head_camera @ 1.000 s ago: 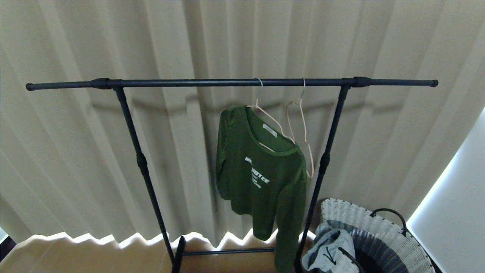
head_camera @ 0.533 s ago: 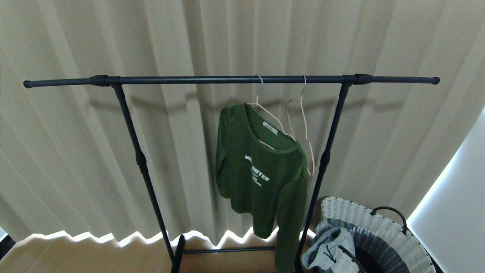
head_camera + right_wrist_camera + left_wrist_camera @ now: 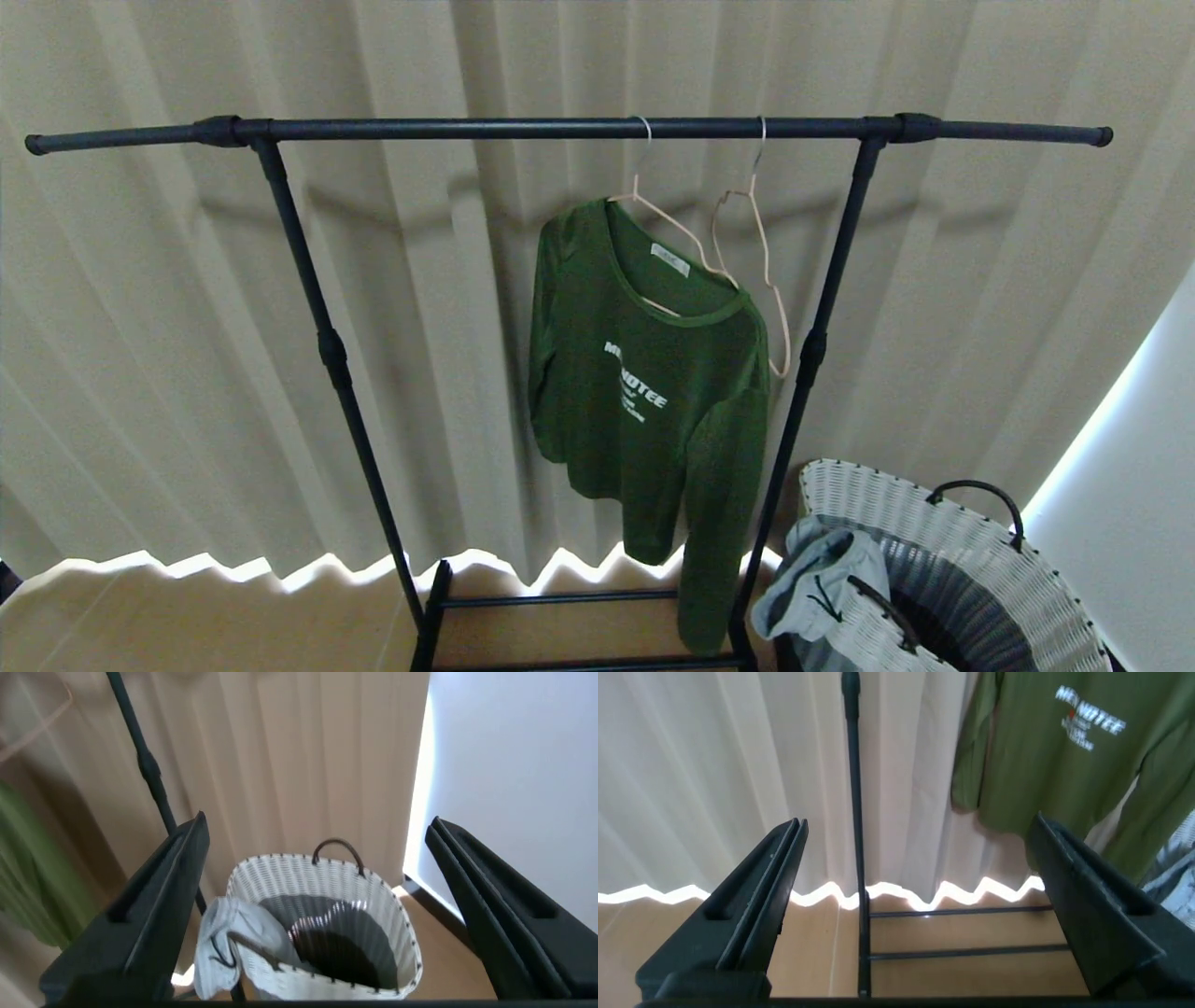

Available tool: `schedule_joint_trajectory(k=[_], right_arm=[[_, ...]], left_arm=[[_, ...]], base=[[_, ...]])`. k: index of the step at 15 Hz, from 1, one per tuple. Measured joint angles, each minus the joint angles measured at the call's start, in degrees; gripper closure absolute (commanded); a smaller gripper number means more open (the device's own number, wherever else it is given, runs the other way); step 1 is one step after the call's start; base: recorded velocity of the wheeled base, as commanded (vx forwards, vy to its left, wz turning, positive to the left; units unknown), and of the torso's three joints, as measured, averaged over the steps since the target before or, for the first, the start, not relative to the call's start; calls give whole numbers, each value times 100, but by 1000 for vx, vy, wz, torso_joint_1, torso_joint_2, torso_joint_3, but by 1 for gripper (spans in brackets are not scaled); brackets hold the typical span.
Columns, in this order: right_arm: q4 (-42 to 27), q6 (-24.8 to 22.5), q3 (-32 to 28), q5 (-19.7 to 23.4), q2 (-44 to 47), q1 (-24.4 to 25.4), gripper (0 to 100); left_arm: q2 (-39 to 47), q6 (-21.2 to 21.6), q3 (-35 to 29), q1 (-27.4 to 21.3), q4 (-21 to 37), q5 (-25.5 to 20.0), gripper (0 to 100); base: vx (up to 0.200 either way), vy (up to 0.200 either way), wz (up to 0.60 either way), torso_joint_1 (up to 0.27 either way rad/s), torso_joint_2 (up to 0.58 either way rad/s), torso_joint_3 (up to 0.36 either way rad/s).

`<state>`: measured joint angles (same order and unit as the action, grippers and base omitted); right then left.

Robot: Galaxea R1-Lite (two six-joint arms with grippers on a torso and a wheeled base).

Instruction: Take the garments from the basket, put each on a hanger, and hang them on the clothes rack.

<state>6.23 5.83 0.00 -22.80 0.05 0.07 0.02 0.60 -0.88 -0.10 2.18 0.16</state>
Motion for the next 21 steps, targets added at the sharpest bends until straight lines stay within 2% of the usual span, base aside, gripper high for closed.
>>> schedule_joint_trajectory(k=[12, 16, 18, 21], right_arm=[[1, -6, 0, -20, 0, 0, 0], [0, 132, 0, -20, 0, 0, 0], [4, 521, 0, -13, 0, 0, 0], [1, 444, 0, -11, 0, 0, 0]], left_arm=[[0, 6, 0, 0, -2, 9, 0], [0, 0, 0, -1, -2, 11, 0], [0, 0, 0, 2, 2, 16, 0], [0, 9, 6, 0, 0, 22, 0]], base=[[0, 0, 0, -107, 456, 342], [0, 0, 0, -15, 102, 90], [200, 0, 0, -2, 14, 17], [200, 0, 0, -9, -1, 6]])
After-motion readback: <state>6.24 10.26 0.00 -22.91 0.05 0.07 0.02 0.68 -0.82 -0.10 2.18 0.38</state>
